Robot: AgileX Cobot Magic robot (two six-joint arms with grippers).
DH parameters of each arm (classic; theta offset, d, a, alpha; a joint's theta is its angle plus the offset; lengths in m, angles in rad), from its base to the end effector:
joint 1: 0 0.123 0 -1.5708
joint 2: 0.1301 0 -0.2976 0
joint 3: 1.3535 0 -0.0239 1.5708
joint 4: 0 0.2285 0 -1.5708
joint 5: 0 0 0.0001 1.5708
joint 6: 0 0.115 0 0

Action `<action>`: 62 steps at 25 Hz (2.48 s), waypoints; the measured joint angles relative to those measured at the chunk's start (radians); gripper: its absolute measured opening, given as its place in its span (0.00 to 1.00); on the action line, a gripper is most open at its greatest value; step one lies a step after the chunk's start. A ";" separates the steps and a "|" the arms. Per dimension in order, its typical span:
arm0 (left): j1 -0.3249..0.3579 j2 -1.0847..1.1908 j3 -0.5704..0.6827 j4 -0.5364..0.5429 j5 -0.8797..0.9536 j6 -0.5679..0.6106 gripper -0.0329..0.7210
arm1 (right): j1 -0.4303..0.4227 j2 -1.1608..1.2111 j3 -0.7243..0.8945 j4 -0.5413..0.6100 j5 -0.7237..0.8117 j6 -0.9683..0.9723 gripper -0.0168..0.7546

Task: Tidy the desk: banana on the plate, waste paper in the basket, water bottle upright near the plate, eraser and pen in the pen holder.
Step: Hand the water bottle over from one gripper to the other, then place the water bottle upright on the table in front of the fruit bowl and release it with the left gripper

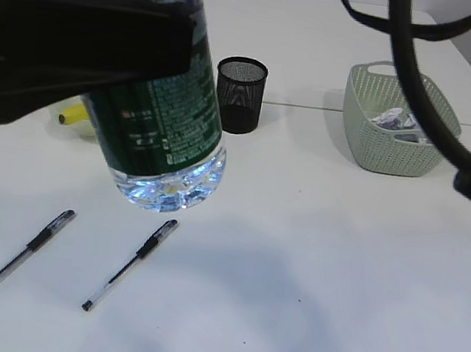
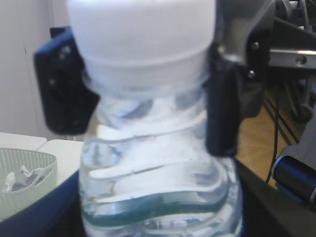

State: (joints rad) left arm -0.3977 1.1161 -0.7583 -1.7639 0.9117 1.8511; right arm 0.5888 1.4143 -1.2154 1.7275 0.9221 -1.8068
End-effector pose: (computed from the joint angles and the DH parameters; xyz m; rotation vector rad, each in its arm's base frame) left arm 0.1536 -0.1614 0.3650 0.9779 1.3761 -1.0277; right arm 0.1929 0.2377 0.4253 -1.1395 1.1645 1.1396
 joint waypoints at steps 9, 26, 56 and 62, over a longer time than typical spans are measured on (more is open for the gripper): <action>0.000 0.000 0.000 0.000 -0.003 0.000 0.64 | 0.000 0.000 0.000 0.000 0.000 -0.004 0.35; 0.000 0.000 0.000 0.009 -0.007 0.004 0.61 | 0.002 0.000 -0.002 0.011 0.001 -0.005 0.49; 0.000 0.000 0.002 0.031 -0.240 0.004 0.61 | 0.000 -0.236 -0.011 -0.719 -0.271 0.593 0.58; 0.000 0.000 0.002 0.024 -0.305 0.004 0.61 | 0.000 -0.236 -0.011 -0.932 -0.166 0.787 0.58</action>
State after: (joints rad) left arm -0.3977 1.1161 -0.7565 -1.7396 0.6066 1.8548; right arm 0.5890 1.1788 -1.2263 0.7954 0.7565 -1.0195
